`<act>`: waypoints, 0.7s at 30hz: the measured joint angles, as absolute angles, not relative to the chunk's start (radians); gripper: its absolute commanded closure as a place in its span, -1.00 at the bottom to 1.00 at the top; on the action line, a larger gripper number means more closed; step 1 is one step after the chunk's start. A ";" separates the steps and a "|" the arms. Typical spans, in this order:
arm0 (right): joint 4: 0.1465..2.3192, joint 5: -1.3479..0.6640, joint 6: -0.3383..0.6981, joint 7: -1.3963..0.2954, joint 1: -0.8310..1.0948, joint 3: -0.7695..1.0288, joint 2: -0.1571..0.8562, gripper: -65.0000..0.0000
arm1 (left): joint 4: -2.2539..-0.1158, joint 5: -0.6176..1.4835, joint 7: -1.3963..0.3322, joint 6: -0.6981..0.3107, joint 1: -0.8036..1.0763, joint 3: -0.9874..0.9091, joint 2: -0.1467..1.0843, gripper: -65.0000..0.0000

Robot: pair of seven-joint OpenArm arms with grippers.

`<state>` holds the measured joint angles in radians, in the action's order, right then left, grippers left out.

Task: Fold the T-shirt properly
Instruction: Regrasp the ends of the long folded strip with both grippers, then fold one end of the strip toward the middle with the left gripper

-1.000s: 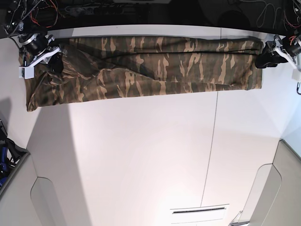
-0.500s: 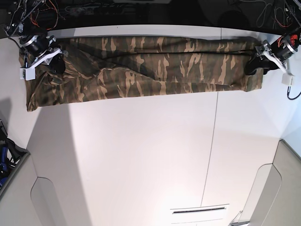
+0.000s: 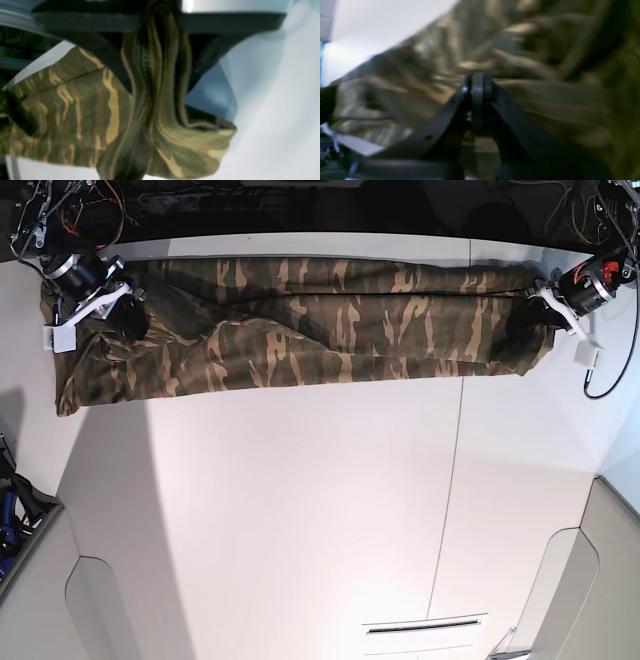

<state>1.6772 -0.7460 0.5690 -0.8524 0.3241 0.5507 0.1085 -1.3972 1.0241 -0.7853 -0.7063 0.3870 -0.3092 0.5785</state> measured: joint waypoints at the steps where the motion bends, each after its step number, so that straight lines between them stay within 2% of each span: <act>1: 1.705 -0.746 0.569 -0.860 0.323 0.556 0.108 1.00 | -1.408 1.019 -0.793 -0.704 0.384 -0.318 0.579 1.00; 10: 1.925 -0.748 0.570 -0.966 0.318 0.618 0.108 1.00 | -1.487 0.998 -0.833 -0.696 0.384 -0.496 0.583 1.00; 15: 1.958 -0.751 0.572 -0.967 0.318 0.677 0.108 0.96 | -1.496 1.000 -0.881 -0.696 0.387 -0.541 0.645 1.00; 21: 1.958 -0.751 0.572 -0.967 0.318 0.716 0.108 0.90 | -1.582 1.149 -1.019 -0.692 0.387 -0.543 0.681 1.00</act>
<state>1.9575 -0.7513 0.5720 -0.9668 0.3183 0.7162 0.1078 -1.5818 1.1488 -1.0187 -0.6922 0.3870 -0.5434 0.6807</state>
